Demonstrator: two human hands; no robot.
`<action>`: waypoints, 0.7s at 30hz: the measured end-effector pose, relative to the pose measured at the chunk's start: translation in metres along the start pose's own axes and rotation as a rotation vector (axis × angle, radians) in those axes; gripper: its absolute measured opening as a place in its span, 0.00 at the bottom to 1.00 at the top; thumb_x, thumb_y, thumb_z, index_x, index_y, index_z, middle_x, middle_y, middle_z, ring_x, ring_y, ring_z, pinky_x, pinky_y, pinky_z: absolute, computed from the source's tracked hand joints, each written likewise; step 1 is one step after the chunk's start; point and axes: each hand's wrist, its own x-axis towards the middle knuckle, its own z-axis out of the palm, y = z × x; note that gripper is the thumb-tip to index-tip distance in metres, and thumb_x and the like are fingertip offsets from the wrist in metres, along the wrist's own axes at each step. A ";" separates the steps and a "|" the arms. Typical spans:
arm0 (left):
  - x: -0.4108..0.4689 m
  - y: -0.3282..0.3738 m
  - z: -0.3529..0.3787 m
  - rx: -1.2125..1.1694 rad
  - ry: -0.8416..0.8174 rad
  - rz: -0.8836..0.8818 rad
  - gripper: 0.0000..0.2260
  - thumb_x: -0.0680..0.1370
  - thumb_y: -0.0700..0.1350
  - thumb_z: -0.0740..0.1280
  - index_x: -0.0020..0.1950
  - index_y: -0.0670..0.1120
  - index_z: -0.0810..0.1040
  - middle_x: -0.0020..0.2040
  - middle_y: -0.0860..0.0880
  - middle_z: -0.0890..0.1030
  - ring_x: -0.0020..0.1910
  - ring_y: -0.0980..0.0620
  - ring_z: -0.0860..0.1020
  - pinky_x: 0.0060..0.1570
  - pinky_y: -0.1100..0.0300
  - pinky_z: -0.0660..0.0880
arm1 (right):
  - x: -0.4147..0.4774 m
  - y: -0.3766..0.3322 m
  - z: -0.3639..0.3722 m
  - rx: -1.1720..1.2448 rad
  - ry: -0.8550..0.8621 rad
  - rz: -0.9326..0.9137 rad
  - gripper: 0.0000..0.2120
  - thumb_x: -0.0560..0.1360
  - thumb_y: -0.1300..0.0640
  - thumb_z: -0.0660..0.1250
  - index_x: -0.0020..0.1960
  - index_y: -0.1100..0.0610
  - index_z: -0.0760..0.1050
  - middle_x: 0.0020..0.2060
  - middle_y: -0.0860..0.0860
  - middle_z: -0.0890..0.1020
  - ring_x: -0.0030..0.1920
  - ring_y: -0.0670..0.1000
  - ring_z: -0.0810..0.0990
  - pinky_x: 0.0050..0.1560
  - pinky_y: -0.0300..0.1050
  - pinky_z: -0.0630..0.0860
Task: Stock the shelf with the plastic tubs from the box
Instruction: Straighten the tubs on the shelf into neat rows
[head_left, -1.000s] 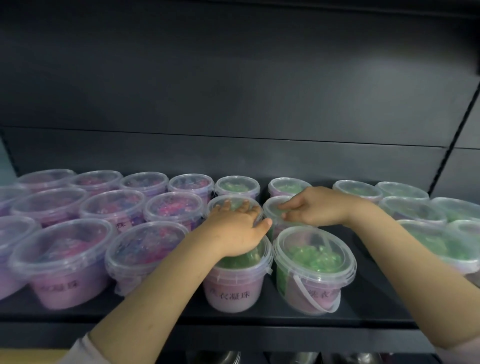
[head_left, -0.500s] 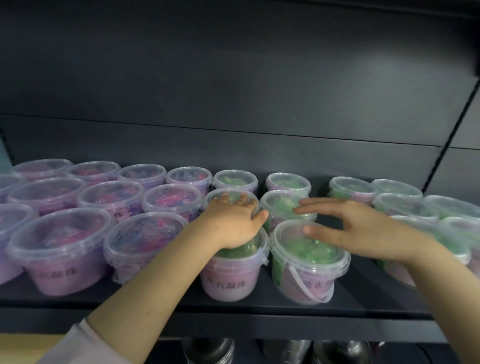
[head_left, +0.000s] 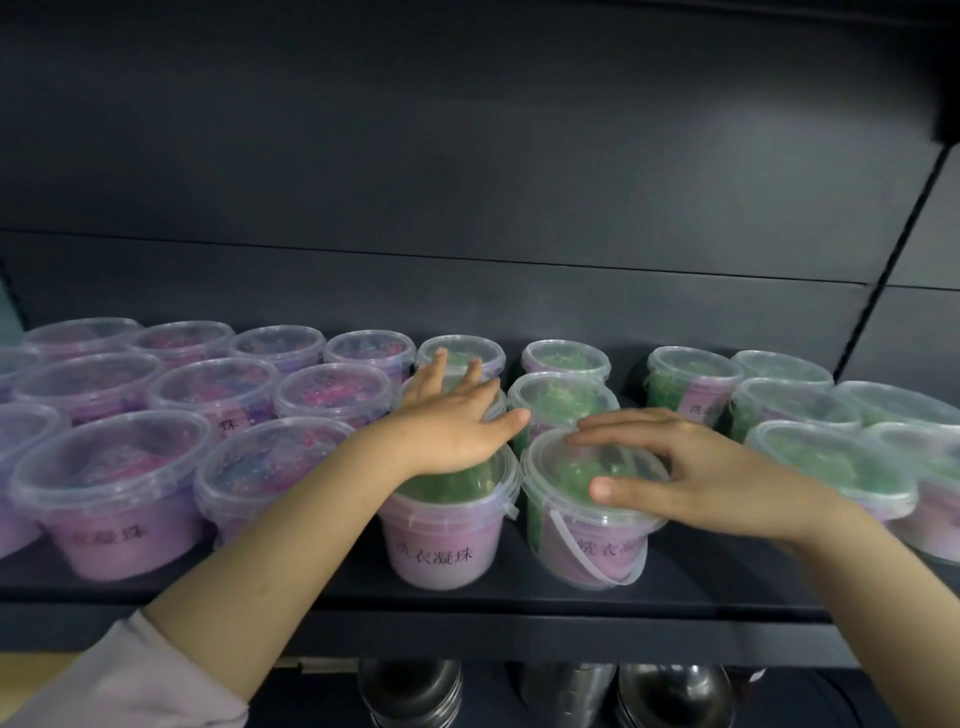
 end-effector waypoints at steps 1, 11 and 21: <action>-0.001 -0.001 -0.002 -0.058 0.013 0.002 0.33 0.74 0.72 0.44 0.77 0.62 0.48 0.76 0.62 0.39 0.72 0.51 0.28 0.71 0.44 0.35 | 0.007 0.000 -0.005 0.016 0.009 0.004 0.31 0.64 0.24 0.61 0.64 0.34 0.72 0.66 0.31 0.70 0.68 0.32 0.63 0.70 0.39 0.60; 0.049 0.001 -0.016 0.051 0.093 -0.054 0.26 0.82 0.58 0.49 0.78 0.51 0.53 0.79 0.50 0.47 0.77 0.44 0.43 0.74 0.46 0.44 | 0.127 0.050 -0.039 -0.111 -0.030 0.244 0.26 0.76 0.32 0.52 0.69 0.41 0.70 0.70 0.44 0.72 0.69 0.48 0.69 0.65 0.41 0.63; 0.060 -0.012 -0.003 0.096 -0.002 -0.122 0.27 0.81 0.60 0.45 0.78 0.52 0.47 0.79 0.50 0.46 0.77 0.43 0.45 0.75 0.47 0.45 | 0.176 0.061 -0.031 -0.195 -0.120 0.375 0.34 0.75 0.29 0.48 0.71 0.48 0.69 0.72 0.53 0.70 0.69 0.57 0.70 0.65 0.48 0.64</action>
